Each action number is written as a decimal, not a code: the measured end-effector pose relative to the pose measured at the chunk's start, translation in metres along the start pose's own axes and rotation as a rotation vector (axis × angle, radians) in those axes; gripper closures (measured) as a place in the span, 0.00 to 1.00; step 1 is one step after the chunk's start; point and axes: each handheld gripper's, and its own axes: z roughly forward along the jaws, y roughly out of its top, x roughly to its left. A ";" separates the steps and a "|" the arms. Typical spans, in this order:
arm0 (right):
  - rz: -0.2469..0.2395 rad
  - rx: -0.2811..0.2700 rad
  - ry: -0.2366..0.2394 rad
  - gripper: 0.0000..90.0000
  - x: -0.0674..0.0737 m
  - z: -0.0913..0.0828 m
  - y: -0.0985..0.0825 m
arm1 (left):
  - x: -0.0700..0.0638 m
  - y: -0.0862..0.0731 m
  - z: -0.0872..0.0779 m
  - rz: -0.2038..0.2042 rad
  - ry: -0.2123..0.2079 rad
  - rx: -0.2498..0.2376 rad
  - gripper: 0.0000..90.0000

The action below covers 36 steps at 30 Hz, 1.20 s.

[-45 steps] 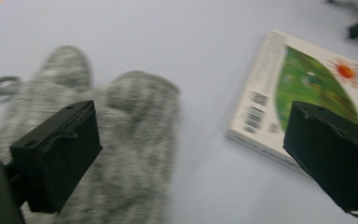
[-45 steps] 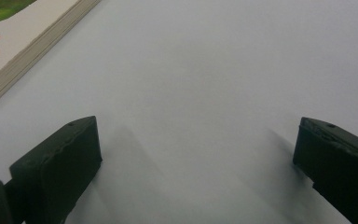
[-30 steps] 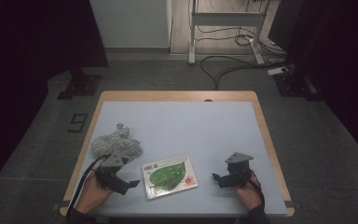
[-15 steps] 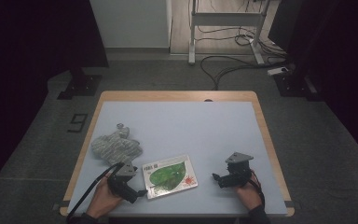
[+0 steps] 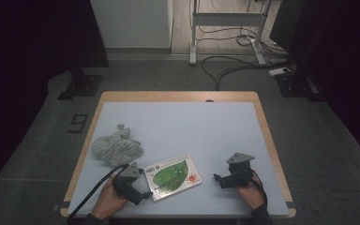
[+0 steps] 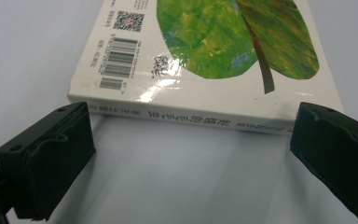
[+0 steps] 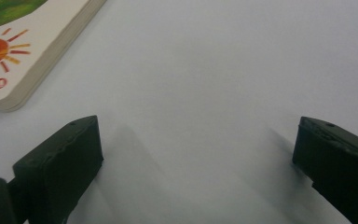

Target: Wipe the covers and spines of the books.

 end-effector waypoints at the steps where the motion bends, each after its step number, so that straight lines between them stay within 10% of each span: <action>1: -0.002 0.003 0.003 0.02 0.000 0.000 0.001 | 0.000 0.000 0.001 0.001 0.000 0.000 0.00; 13: -0.078 -0.024 0.055 0.03 0.017 0.003 0.038 | -0.002 0.000 0.001 0.011 0.006 0.004 0.00; 36: -0.118 0.032 0.222 0.02 0.058 0.062 0.076 | -0.005 -0.001 0.001 0.036 0.021 0.022 0.00</action>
